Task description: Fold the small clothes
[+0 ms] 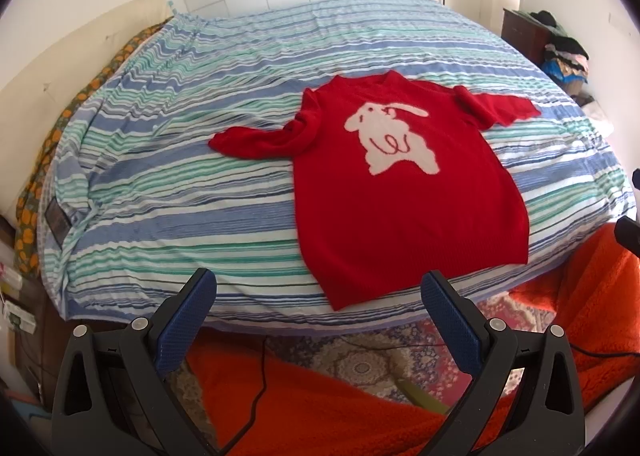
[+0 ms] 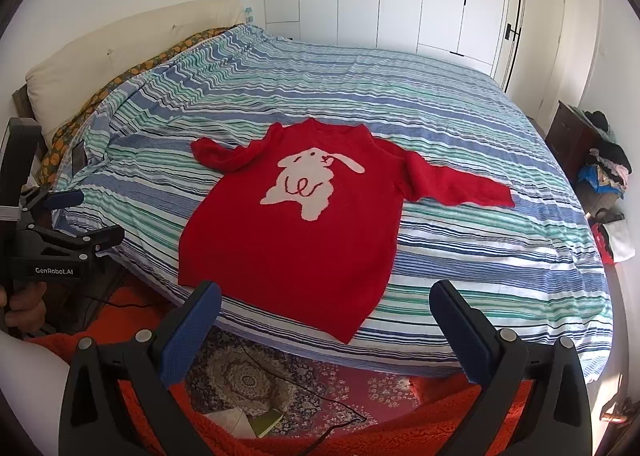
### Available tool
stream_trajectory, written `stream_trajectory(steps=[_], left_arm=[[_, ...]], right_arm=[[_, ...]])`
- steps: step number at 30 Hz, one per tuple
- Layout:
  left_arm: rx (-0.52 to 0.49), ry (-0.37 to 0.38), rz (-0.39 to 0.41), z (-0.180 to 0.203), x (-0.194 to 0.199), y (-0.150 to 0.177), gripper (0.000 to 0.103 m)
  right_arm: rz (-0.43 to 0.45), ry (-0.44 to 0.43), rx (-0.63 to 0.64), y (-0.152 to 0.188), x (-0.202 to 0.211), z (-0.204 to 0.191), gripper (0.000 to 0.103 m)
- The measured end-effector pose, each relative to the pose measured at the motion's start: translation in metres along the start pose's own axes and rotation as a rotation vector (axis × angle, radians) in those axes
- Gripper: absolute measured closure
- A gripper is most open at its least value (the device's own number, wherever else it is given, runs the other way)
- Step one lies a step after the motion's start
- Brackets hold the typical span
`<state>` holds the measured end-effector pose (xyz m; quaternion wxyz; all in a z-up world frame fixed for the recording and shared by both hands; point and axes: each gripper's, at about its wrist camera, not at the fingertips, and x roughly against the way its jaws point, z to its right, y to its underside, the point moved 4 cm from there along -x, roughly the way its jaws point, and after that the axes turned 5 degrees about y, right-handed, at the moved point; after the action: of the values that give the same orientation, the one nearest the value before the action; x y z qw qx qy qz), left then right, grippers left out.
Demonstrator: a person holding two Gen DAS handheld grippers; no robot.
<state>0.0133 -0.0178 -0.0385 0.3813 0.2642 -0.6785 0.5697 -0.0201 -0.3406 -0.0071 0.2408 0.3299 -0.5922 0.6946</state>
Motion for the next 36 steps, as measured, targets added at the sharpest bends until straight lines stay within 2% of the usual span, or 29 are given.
stream_trajectory(steps=[36], left_arm=[[-0.008,0.012,-0.015,0.0063,-0.0069,-0.0008,0.001]], right_arm=[[-0.015,0.006,0.002,-0.0023,-0.0057,-0.0003,0.0]])
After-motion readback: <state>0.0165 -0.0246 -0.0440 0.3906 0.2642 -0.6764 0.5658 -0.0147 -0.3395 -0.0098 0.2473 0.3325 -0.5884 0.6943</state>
